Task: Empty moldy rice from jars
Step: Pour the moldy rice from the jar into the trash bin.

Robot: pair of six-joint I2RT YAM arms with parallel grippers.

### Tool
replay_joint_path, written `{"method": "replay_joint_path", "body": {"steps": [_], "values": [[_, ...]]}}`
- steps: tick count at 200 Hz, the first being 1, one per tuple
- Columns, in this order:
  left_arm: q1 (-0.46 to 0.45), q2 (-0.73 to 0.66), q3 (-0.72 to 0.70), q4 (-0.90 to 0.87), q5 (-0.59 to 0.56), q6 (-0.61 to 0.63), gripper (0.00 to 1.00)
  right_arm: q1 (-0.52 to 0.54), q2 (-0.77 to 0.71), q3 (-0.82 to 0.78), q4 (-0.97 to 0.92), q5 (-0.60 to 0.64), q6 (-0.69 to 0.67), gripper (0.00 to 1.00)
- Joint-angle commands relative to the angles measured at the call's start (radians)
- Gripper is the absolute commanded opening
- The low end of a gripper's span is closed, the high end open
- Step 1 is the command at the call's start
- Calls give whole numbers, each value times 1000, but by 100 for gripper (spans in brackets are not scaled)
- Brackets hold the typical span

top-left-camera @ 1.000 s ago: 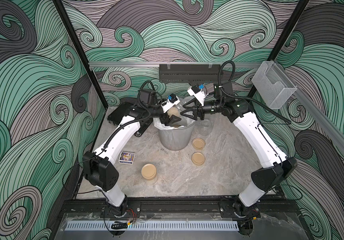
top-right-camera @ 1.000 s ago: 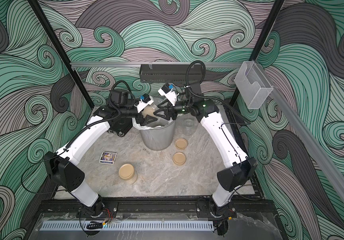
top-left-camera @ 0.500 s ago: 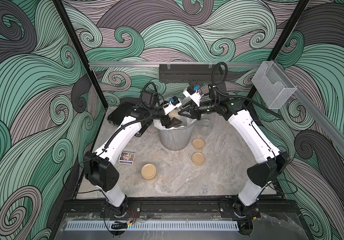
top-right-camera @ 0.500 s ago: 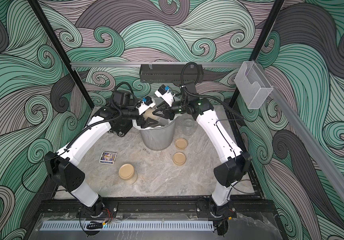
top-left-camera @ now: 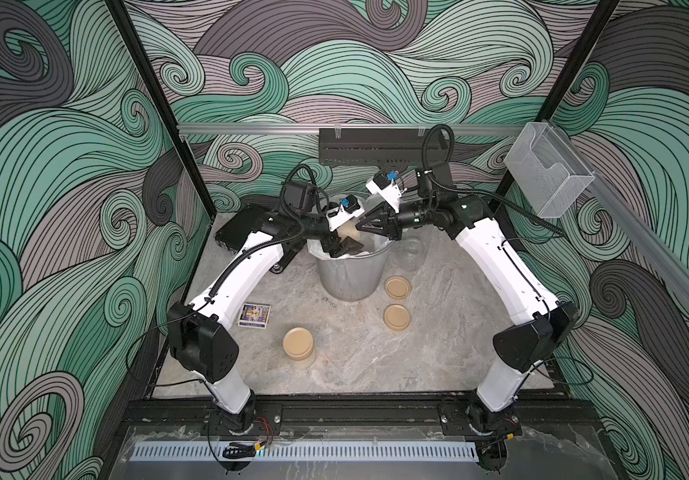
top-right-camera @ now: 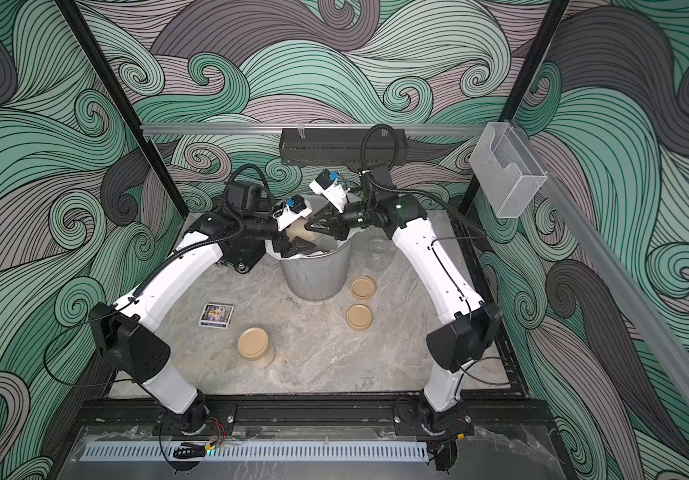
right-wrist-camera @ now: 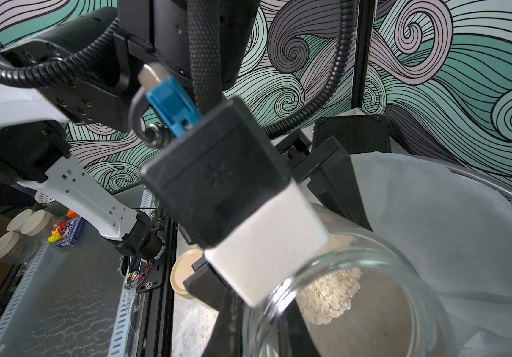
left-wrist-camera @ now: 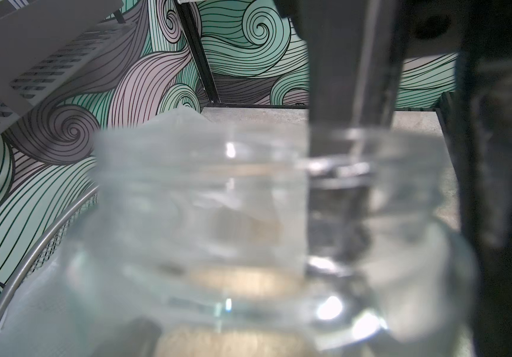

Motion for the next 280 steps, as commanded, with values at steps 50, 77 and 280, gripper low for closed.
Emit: {"method": "replay_joint_path", "body": {"steps": [50, 77, 280], "values": [[-17, -88, -4, 183, 5, -83, 99, 13, 33, 19, -18, 48, 56, 0], [-18, -108, -21, 168, -6, -60, 99, 11, 28, 20, -19, 69, 64, 0], [-11, -298, -189, 357, -285, -445, 99, -51, -16, -67, 223, 99, 289, 0]]}}
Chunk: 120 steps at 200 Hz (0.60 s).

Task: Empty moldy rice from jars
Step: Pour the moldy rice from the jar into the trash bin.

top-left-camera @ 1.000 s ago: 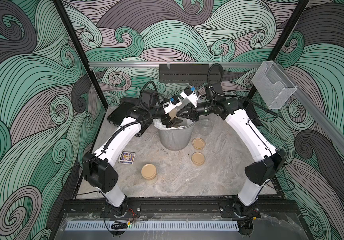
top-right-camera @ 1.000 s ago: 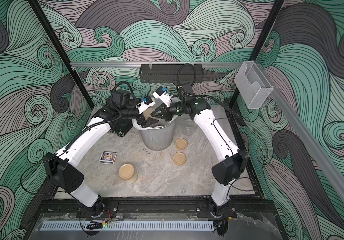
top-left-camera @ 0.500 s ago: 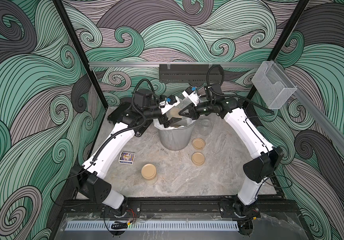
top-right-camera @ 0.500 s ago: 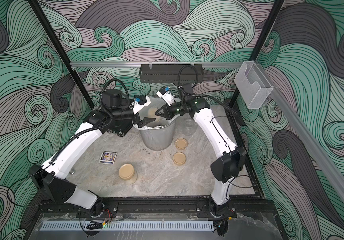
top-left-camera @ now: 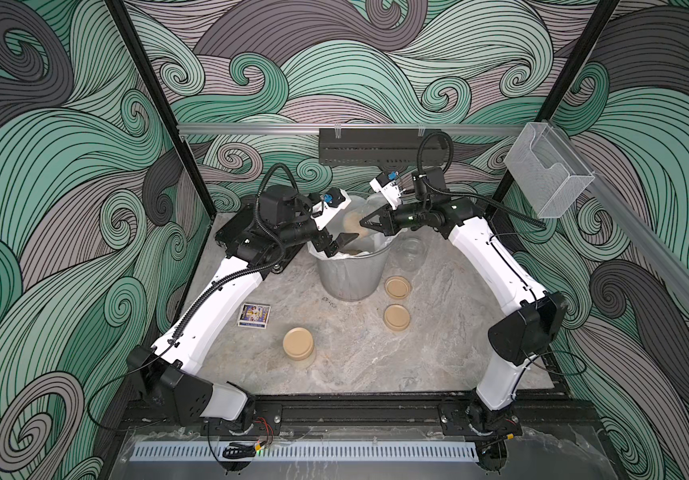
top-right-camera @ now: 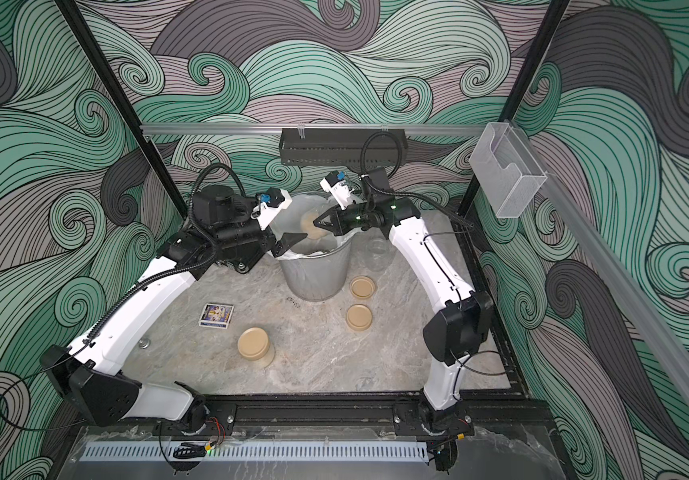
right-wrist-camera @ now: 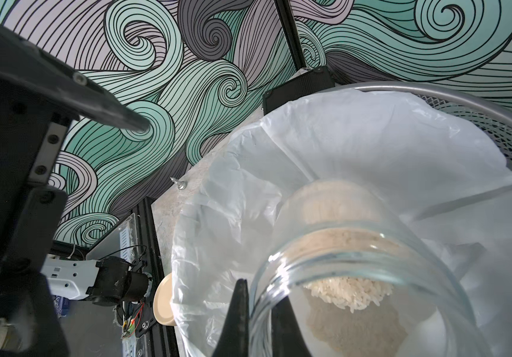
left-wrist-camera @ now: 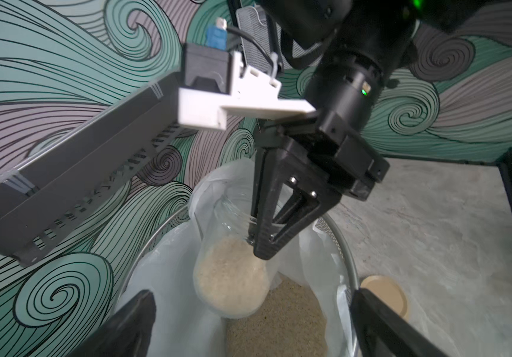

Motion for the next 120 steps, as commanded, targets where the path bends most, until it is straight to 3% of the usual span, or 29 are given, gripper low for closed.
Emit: {"method": "replay_joint_path", "body": {"steps": [1, 58, 80, 120], "values": [[2, -38, -5, 120, -103, -240, 99, -7, -60, 7, 132, -43, 18, 0], [23, -36, 90, 83, -334, -684, 99, -13, -92, -18, 243, -67, 80, 0], [43, -36, 99, 63, -356, -871, 99, -17, -109, -34, 306, -66, 111, 0], [108, -2, 93, 96, -267, -1235, 99, -21, -151, -93, 483, -31, 179, 0]]}}
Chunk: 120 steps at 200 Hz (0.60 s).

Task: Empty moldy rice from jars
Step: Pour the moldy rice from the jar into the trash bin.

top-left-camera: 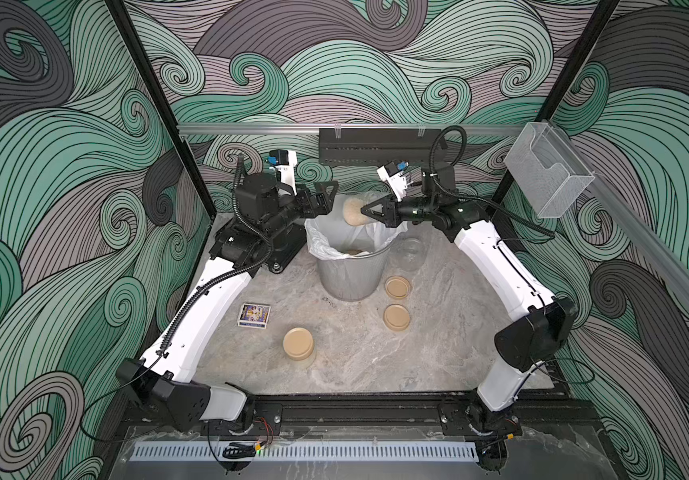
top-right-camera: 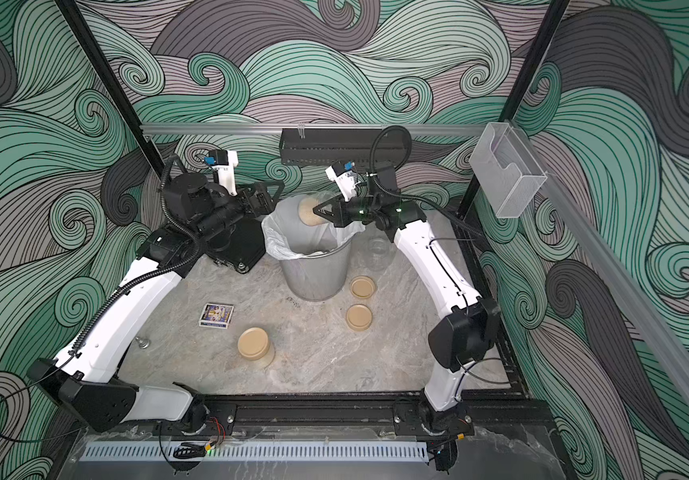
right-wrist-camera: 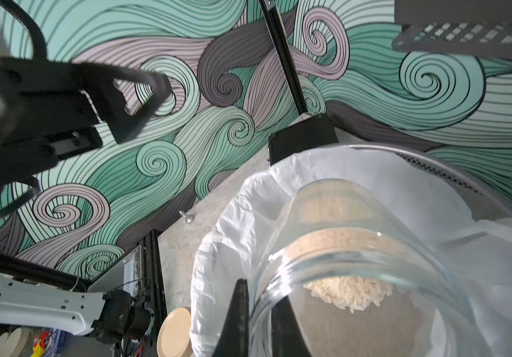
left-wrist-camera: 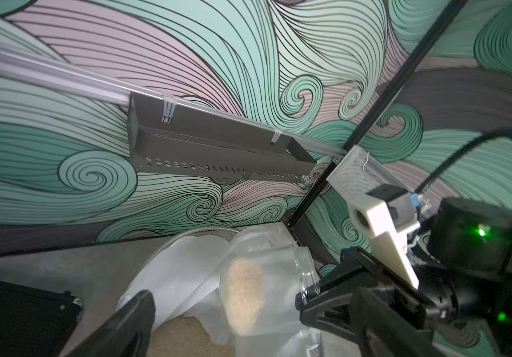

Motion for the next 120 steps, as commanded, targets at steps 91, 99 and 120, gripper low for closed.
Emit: {"method": "replay_joint_path", "body": {"steps": [91, 99, 120], "values": [[62, 206, -99, 379, 273, -1239, 99, 5, -113, -117, 553, -18, 196, 0], [58, 221, -93, 384, 283, -1264, 99, 9, -113, -120, 555, -17, 198, 0], [38, 222, -98, 385, 246, -1296, 98, 25, -111, -130, 563, -15, 199, 0]]}}
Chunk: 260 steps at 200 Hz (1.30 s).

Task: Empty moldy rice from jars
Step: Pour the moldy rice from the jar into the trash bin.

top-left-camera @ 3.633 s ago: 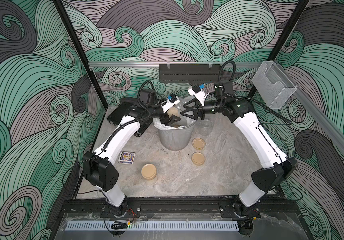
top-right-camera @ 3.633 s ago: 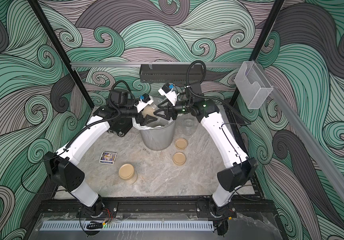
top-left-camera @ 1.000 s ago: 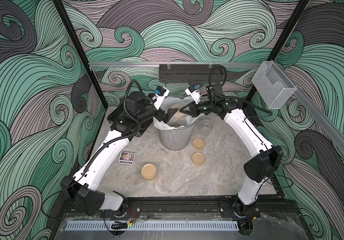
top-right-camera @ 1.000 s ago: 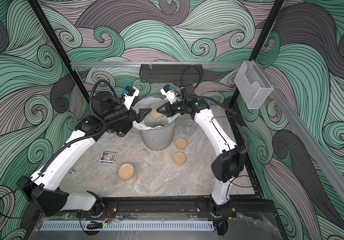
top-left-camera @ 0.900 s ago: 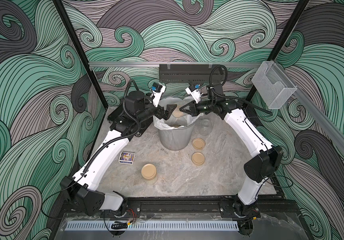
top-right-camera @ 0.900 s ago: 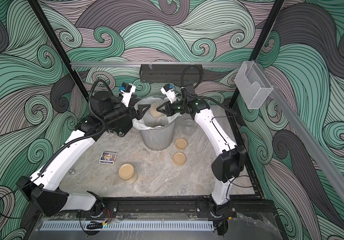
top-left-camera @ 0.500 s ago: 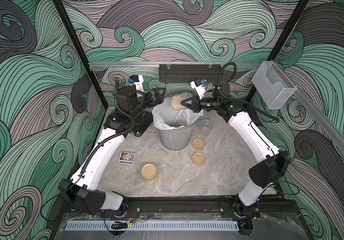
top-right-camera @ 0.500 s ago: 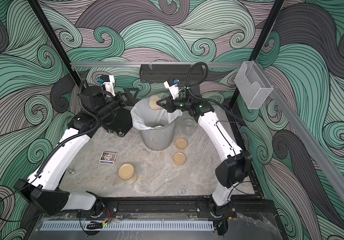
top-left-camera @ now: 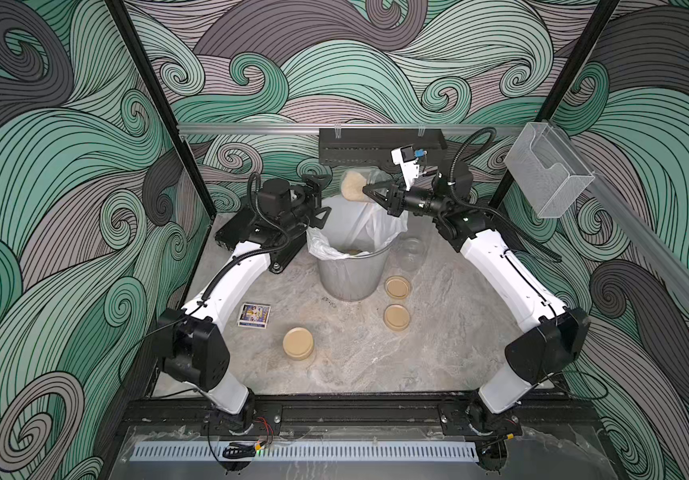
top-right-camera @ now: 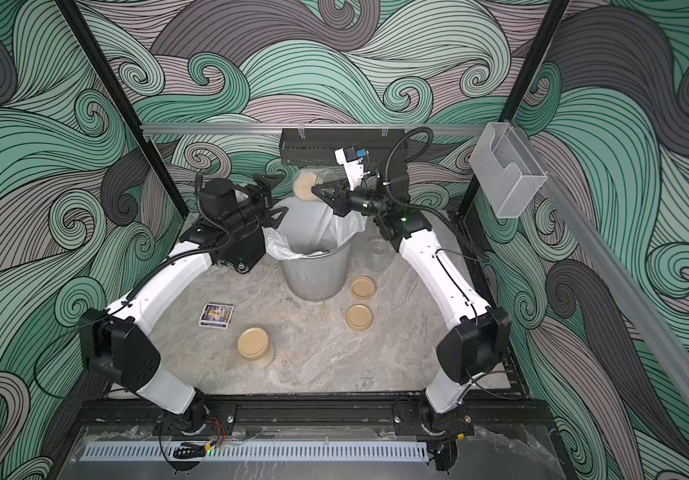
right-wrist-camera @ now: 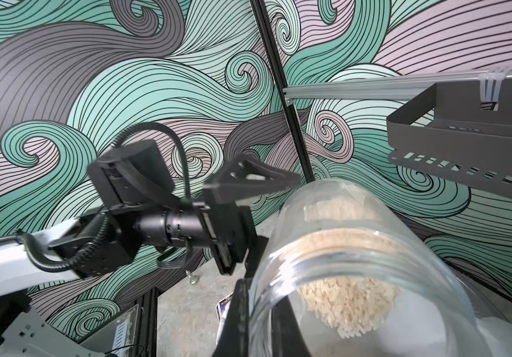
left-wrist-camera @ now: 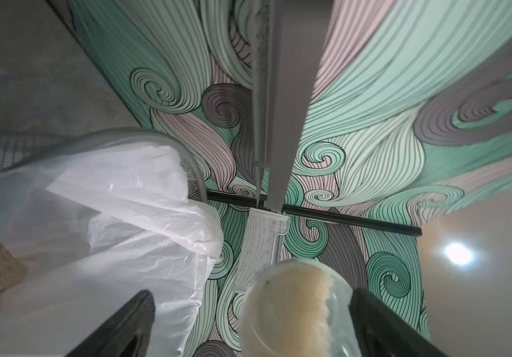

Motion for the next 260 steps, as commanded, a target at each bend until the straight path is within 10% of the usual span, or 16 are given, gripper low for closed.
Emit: {"method": "replay_joint_path", "body": {"steps": [1, 152, 250, 260], "values": [[-17, -11, 13, 92, 38, -165, 99, 19, -34, -1, 149, -15, 13, 0], [-94, 69, -48, 362, 14, -374, 97, 67, -24, -71, 196, 20, 44, 0], [-118, 107, -66, 483, -6, -363, 57, 77, -17, -81, 173, 26, 38, 0], [-118, 105, -65, 481, -9, -350, 57, 76, -21, -85, 158, 41, 34, 13]]}}
